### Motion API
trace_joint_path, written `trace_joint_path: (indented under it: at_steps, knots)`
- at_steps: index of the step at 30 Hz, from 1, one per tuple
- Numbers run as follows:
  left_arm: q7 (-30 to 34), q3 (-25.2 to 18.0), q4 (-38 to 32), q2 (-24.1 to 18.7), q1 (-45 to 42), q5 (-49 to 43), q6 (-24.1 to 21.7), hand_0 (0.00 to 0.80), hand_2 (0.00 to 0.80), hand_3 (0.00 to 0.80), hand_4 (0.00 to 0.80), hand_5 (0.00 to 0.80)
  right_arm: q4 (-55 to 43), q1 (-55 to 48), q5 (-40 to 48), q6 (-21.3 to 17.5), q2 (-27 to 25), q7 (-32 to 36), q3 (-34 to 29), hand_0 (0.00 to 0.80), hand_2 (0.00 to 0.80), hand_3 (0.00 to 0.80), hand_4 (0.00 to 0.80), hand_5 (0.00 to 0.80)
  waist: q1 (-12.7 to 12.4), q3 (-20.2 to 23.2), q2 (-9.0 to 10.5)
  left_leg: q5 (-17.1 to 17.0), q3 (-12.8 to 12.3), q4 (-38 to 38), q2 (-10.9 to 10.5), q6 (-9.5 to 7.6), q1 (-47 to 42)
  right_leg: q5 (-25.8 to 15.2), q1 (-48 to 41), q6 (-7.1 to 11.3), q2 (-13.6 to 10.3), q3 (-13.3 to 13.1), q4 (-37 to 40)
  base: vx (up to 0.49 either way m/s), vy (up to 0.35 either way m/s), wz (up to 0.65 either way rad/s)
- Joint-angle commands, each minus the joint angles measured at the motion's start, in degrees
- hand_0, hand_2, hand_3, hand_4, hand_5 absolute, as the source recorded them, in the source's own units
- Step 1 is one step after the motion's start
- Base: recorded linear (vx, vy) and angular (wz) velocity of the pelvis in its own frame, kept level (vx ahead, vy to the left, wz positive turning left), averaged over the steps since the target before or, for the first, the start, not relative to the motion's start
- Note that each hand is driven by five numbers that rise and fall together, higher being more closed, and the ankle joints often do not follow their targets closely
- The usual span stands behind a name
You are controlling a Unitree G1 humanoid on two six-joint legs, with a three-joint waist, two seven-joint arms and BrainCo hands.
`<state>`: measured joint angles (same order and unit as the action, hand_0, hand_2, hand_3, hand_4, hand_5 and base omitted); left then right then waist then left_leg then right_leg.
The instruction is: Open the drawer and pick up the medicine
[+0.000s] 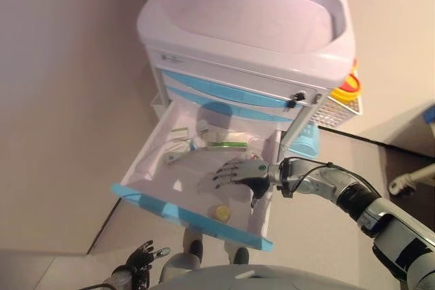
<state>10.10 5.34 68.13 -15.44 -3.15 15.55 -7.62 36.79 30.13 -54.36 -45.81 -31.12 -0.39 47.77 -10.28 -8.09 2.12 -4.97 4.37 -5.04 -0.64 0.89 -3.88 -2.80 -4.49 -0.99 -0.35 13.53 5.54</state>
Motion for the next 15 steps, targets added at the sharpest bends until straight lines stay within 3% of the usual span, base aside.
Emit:
trace_joint_path:
  at_steps: [1, 5, 15]
  knots:
    - [0.16, 2.27, 1.79, -1.35, 1.93, -4.15, -0.10, 0.000, 0.000, 0.000, 0.000, 0.000, 5.48, 1.90, -6.90, 1.24, 3.84, -9.42, 3.00, 0.000, 0.000, 0.000, 0.000, 0.000, -3.51, -0.62, 1.39, 4.47, 3.58, 0.23, -2.69, 0.17, 1.74, 3.92, -1.60, 3.85, -2.05, 1.31, -2.00, -0.031, -0.086, 0.46]
    - [0.74, 2.12, 3.45, -1.56, 1.59, -6.31, 0.23, 0.000, 0.000, 0.000, 0.000, 0.000, 11.93, 0.73, -8.95, 7.69, 6.84, -14.78, 3.06, 0.000, 0.000, 0.000, 0.000, 0.000, -4.97, -0.74, 0.97, 3.64, 5.24, 0.18, -2.74, 0.60, 2.69, 4.03, -1.69, 3.76, -2.10, 3.31, -1.84, -0.024, -0.065, 0.33]
    - [1.08, 2.43, 3.36, -0.34, 0.64, -5.80, -1.06, 0.000, 0.000, 0.000, 0.000, 0.000, 13.90, -1.64, -8.89, 15.23, 9.66, -17.29, 2.65, 0.000, 0.000, 0.000, 0.000, 0.000, -5.14, -0.48, 0.10, 3.15, 6.16, 0.20, -3.01, 1.01, 3.10, 3.85, -2.00, 3.81, -2.10, 4.49, -1.30, -0.001, -0.017, 0.05]
